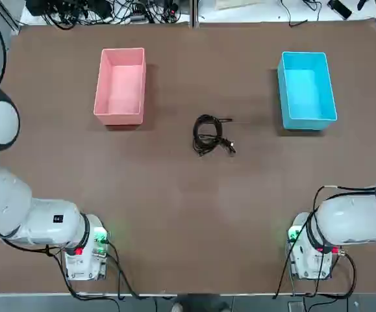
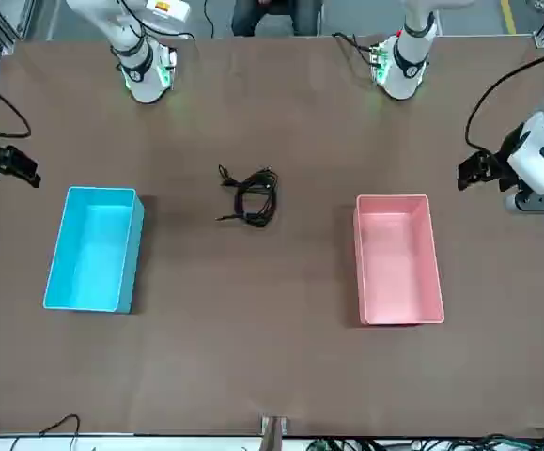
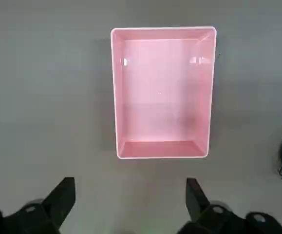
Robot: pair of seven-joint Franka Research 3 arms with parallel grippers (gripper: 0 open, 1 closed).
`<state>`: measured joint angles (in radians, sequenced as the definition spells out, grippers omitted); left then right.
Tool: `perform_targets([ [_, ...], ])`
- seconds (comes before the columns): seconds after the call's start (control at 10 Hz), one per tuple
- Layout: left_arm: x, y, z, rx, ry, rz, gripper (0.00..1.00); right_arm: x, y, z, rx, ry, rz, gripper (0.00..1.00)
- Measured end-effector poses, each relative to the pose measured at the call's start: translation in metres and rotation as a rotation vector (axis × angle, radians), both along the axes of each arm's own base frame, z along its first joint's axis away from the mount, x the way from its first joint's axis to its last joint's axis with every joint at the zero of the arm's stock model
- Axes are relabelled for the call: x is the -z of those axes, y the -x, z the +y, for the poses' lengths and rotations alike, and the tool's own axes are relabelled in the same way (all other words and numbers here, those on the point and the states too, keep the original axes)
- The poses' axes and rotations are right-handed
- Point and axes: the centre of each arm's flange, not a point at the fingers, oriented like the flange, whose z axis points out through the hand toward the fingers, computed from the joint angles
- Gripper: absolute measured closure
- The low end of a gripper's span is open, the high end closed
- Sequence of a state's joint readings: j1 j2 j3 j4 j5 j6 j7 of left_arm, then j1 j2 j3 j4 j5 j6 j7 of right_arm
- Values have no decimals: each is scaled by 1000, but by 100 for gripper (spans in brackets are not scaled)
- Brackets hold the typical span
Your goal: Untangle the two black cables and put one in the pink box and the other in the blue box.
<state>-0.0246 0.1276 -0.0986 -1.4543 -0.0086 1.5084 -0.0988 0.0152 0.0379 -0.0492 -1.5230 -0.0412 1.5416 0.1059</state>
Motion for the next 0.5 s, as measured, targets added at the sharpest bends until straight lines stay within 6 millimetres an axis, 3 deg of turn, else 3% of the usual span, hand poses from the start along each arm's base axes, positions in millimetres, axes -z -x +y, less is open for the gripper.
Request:
perform_targets([
  [0.3,-4,-1,13,24,4,-8,0,0,0,0,0,-1,0,0],
  [0.5,-1,2,-13,75,14,-2,0,4,-2,10,-3,-8,-1,0],
])
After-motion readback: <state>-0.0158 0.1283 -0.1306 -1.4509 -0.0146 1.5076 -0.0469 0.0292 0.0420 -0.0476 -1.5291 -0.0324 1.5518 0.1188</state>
